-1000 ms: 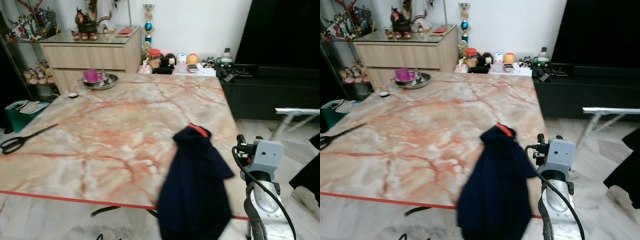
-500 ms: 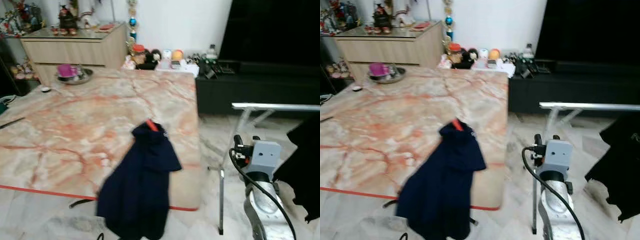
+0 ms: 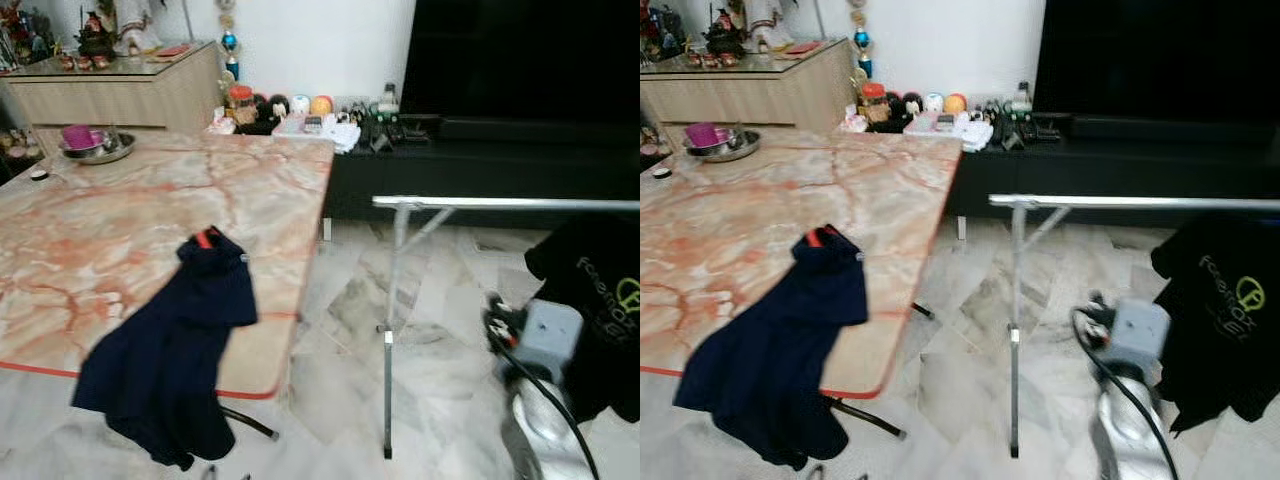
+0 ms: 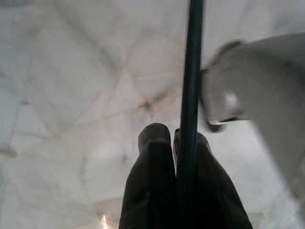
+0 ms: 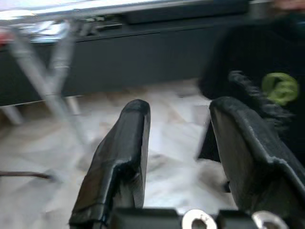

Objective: Hang hanger

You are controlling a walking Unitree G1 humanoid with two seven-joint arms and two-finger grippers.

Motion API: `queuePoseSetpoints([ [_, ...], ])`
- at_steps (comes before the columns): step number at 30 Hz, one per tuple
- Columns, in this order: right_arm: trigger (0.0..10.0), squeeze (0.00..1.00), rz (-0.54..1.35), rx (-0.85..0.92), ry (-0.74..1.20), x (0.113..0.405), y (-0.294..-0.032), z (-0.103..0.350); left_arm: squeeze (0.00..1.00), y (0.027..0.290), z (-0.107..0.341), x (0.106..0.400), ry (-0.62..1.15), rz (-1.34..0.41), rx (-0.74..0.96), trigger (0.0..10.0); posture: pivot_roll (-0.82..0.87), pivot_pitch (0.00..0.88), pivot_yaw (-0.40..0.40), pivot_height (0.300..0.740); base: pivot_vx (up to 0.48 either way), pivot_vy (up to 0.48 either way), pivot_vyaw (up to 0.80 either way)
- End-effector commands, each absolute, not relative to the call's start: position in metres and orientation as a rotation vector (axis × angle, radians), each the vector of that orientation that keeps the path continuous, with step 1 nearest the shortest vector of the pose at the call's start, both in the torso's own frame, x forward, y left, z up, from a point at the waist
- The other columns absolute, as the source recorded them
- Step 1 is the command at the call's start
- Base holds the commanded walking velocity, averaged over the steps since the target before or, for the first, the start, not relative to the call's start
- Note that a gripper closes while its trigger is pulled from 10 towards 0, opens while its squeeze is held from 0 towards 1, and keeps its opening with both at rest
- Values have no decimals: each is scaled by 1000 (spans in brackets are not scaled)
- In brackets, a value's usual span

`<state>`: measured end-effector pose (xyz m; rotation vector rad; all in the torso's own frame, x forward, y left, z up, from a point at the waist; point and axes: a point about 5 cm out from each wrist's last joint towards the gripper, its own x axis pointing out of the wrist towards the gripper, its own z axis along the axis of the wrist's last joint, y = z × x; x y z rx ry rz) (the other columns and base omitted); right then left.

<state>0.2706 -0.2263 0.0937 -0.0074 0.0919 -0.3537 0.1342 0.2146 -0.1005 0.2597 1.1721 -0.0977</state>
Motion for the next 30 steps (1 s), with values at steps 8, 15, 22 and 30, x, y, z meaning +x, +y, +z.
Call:
queuePoseSetpoints([
  [8,10000,0,-366,1,134,275,-237,81,0,218,-101,131,1175,-77,277,10000,115,0,31,740,0,-480,0],
  [15,10000,0,-378,13,184,273,-243,68,0,219,-100,134,1153,-50,296,10000,118,0,26,740,0,-462,0],
  [22,10000,0,-370,17,201,274,-243,61,0,222,-98,137,1120,-9,371,10000,120,0,28,740,0,-50,0],
  [30,10000,0,-356,-25,205,280,-246,62,0,258,-47,216,789,86,465,10000,126,0,26,740,0,0,0],
])
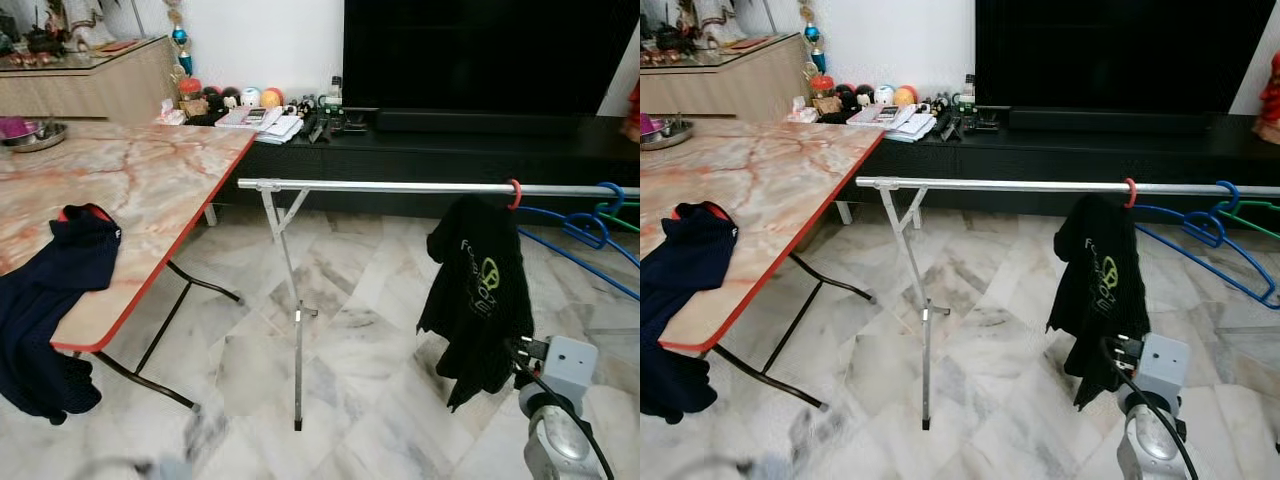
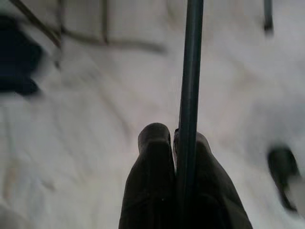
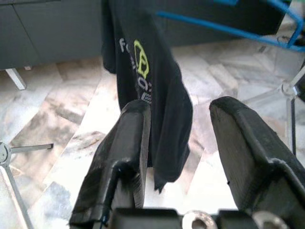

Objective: Hang hanger

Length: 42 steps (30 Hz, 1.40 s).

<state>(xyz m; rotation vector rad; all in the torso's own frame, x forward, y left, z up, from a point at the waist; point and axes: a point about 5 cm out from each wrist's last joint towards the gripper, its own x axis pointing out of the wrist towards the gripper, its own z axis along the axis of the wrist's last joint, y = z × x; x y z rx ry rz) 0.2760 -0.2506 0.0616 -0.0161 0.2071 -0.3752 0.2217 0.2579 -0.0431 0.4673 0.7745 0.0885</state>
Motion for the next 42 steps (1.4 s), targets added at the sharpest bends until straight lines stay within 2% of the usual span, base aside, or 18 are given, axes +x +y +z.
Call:
queuePoseSetpoints([
  [1,10000,0,-312,-48,212,283,-245,64,0,248,-39,231,732,-7,447,10000,122,0,26,740,0,0,0],
  [4,10000,0,-194,-93,234,288,-240,65,0,237,-29,246,673,-137,444,10000,116,0,28,740,0,0,0],
  [8,10000,0,172,-291,303,293,-225,68,0,222,-12,265,623,-424,474,10000,109,0,32,740,0,0,0],
  [10,10000,0,243,-311,316,293,-222,69,0,219,-9,267,625,-472,477,10000,108,0,32,740,0,0,0],
  [11,10000,0,441,-363,347,291,-213,72,0,213,-3,271,635,-612,514,10000,103,0,31,740,0,0,0],
  [15,10000,0,621,-411,356,289,-206,76,0,205,6,277,620,-732,575,10000,101,0,31,740,0,0,0],
  [17,10000,0,858,-450,336,287,-194,87,0,185,19,285,581,-897,616,10000,104,0,26,740,0,0,0],
  [21,10000,0,1117,-461,328,280,-177,95,0,159,27,285,564,-1097,670,10000,101,0,22,740,0,0,0],
  [22,10000,0,1255,-443,357,275,-167,96,0,143,29,281,553,-1212,712,10000,101,0,20,740,0,0,0],
  [24,10000,0,1337,-427,362,272,-159,95,0,129,33,280,526,-1265,717,10000,101,0,19,740,0,0,0],
  [25,10000,431,1354,-421,362,271,-157,95,0,126,34,280,518,-1275,716,10000,102,0,18,740,0,0,0],
  [26,10000,431,1354,-421,362,271,-157,95,0,126,34,280,518,-1275,716,10000,102,0,18,740,0,0,0],
  [27,10000,1000,1424,-401,394,268,-152,90,0,110,38,280,488,-1321,718,10000,116,0,4,740,0,0,0],
  [32,10000,1000,1502,-435,441,263,-151,83,0,89,48,280,447,-1378,719,10000,115,0,-2,740,0,0,0],
  [33,10000,94,1505,-445,450,262,-152,83,0,87,49,280,443,-1380,721,10000,113,0,-2,740,0,0,0],
  [34,10000,0,1518,-465,471,261,-155,81,0,83,50,279,437,-1387,724,10000,108,0,-1,740,0,0,0],
  [42,10000,0,1482,-529,539,259,-172,74,0,76,55,276,426,-1426,734,10000,95,0,5,740,0,0,0],
])
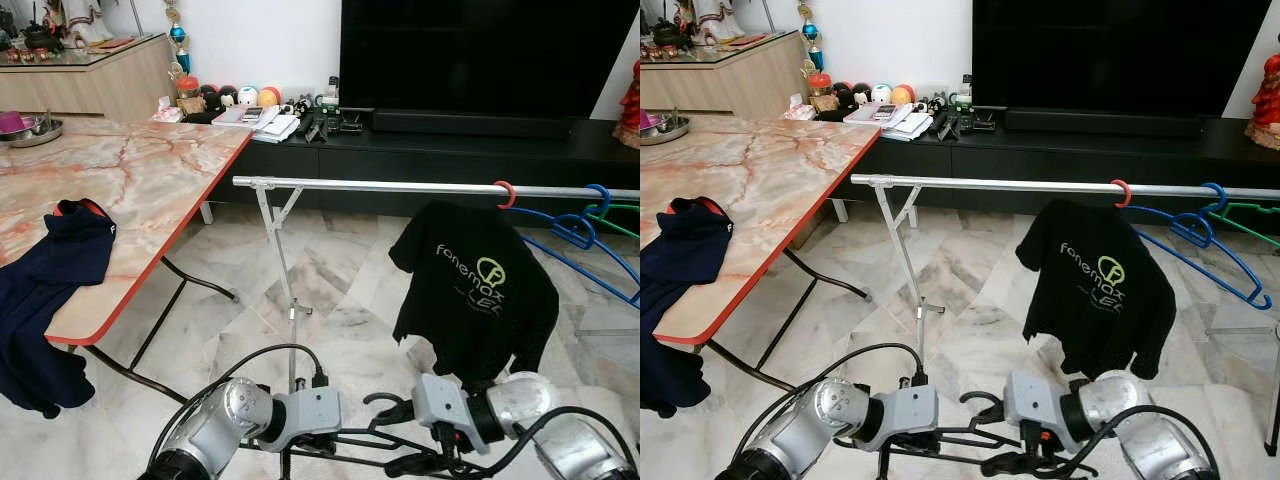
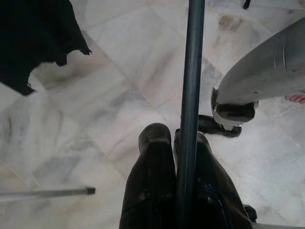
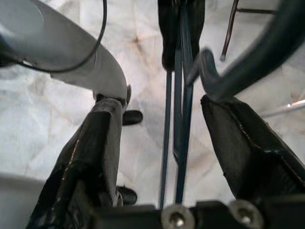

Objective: Hang hanger

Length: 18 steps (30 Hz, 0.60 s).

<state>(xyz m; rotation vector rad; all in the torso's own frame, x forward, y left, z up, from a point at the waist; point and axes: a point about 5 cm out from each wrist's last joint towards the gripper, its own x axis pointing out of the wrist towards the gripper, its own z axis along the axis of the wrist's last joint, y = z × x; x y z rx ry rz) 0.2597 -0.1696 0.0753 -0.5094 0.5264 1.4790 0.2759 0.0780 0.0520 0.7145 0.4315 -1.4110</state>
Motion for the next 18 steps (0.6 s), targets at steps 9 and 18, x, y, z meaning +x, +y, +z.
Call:
queuePoseSetpoints([
  [9,10000,0,1416,-496,581,257,-181,57,0,64,65,272,390,-1466,735,10000,94,0,10,740,0,0,0],
  [18,0,0,1401,-475,592,259,-183,54,0,59,69,271,377,-1476,739,10000,95,0,9,740,0,0,0],
])
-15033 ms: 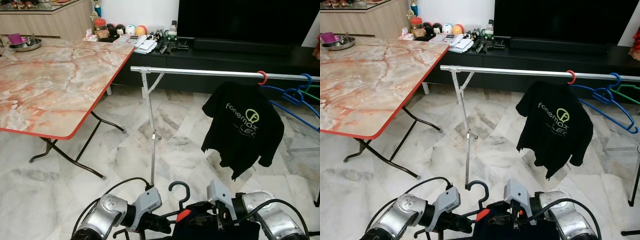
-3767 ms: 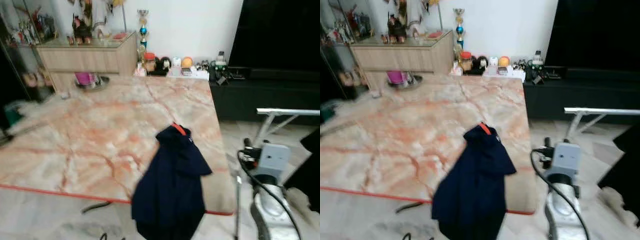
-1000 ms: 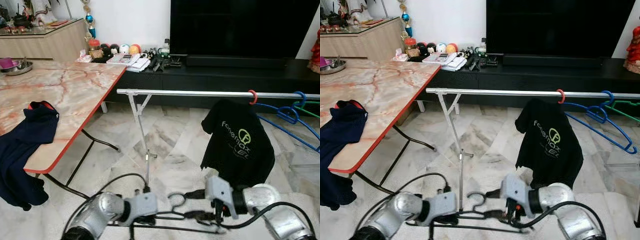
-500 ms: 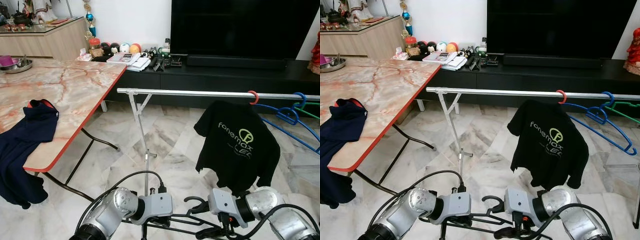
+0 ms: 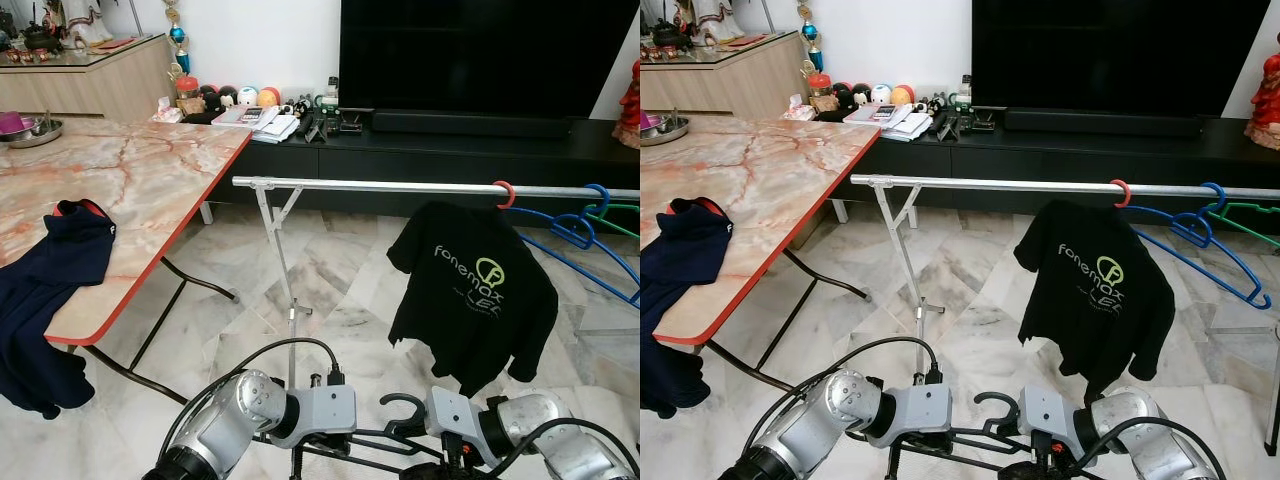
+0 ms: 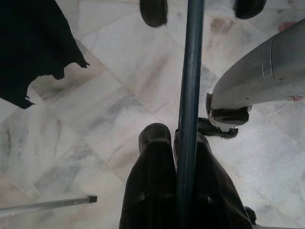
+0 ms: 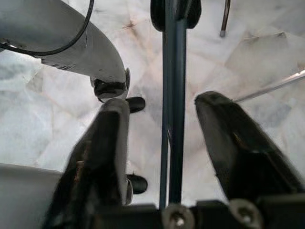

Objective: Hang hanger

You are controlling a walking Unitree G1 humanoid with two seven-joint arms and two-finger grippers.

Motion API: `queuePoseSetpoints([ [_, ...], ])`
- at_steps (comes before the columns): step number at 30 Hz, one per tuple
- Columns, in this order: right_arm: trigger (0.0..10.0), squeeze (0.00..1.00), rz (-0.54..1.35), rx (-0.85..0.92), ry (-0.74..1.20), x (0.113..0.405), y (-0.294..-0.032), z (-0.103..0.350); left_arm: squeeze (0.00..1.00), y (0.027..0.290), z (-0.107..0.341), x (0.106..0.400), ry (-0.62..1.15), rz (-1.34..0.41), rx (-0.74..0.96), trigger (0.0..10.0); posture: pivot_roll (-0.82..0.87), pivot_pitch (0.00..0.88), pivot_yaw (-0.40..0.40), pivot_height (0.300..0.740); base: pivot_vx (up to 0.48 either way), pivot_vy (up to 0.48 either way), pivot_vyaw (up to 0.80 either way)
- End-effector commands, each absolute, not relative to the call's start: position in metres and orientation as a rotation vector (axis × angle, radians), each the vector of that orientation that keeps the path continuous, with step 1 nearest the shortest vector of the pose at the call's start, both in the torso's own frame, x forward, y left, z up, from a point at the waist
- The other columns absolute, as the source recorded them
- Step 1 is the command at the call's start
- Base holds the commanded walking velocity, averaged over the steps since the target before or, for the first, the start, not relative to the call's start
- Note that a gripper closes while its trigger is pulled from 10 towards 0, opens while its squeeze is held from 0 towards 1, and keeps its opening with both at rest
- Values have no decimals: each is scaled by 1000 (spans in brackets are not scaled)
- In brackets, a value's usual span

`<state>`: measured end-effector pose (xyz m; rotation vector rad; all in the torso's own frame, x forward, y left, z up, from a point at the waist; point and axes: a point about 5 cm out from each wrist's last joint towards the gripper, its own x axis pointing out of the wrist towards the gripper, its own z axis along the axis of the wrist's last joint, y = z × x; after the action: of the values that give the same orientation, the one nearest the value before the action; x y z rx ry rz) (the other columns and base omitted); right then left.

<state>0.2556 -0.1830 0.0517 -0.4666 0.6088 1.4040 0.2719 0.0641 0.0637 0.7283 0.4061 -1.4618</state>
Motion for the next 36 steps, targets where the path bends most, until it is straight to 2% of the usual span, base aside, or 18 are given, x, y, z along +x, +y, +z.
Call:
queuePoseSetpoints([
  [1,0,0,1399,-476,593,259,-183,54,0,59,70,271,374,-1477,738,10000,98,0,4,740,0,0,0],
  [35,0,0,1373,-482,608,262,-185,50,0,50,81,271,296,-1511,738,10000,109,0,12,740,0,0,0],
  [36,0,0,1367,-479,611,262,-186,50,682,49,82,270,290,-1520,722,10000,108,0,12,740,0,0,0],
])
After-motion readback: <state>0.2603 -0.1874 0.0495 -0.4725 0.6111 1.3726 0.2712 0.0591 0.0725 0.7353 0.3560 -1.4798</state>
